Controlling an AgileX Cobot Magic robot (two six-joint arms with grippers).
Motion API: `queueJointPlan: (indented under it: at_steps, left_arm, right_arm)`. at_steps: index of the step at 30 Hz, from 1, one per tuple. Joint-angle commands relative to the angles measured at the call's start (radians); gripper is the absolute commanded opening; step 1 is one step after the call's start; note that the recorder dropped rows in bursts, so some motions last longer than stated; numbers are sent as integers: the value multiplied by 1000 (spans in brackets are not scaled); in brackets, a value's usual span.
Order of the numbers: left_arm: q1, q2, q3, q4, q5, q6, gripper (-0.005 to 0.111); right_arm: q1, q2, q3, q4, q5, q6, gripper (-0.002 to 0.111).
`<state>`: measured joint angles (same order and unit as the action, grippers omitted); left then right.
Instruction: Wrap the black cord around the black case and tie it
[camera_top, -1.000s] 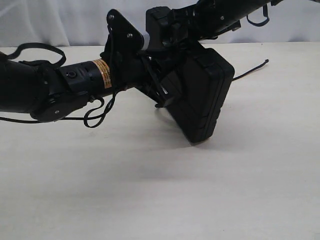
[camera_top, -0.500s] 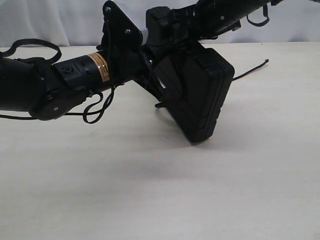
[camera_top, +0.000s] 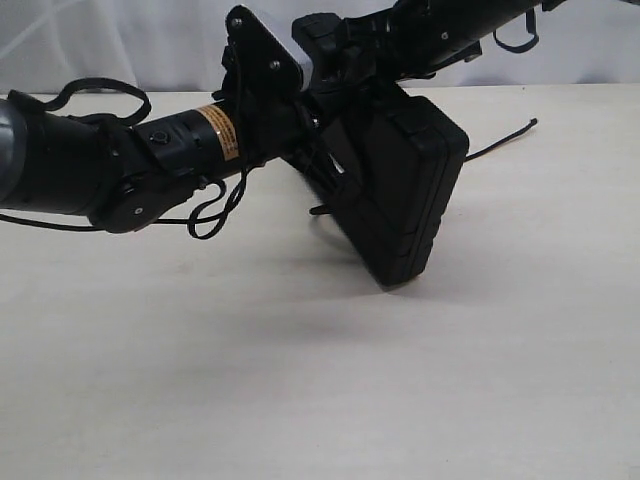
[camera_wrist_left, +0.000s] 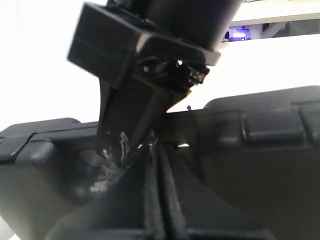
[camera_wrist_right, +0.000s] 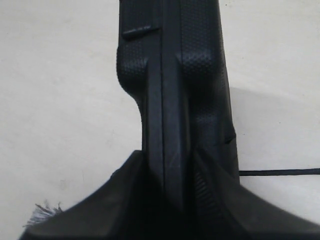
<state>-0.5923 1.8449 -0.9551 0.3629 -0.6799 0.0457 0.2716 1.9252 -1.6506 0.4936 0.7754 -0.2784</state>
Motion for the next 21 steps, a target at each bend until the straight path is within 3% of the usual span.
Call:
queueJointPlan:
  at_steps: [1, 15, 21]
  left_arm:
    - [-1, 5, -6, -9, -2, 3, 0]
    - [-1, 49, -6, -7, -68, 3, 0]
    - [-1, 31, -6, -7, -30, -1, 0]
  right_arm:
    - [-1, -17, 0, 16, -20, 3, 27]
    - [-1, -17, 0, 16, -20, 3, 27]
    - [-1, -17, 0, 16, -20, 3, 27]
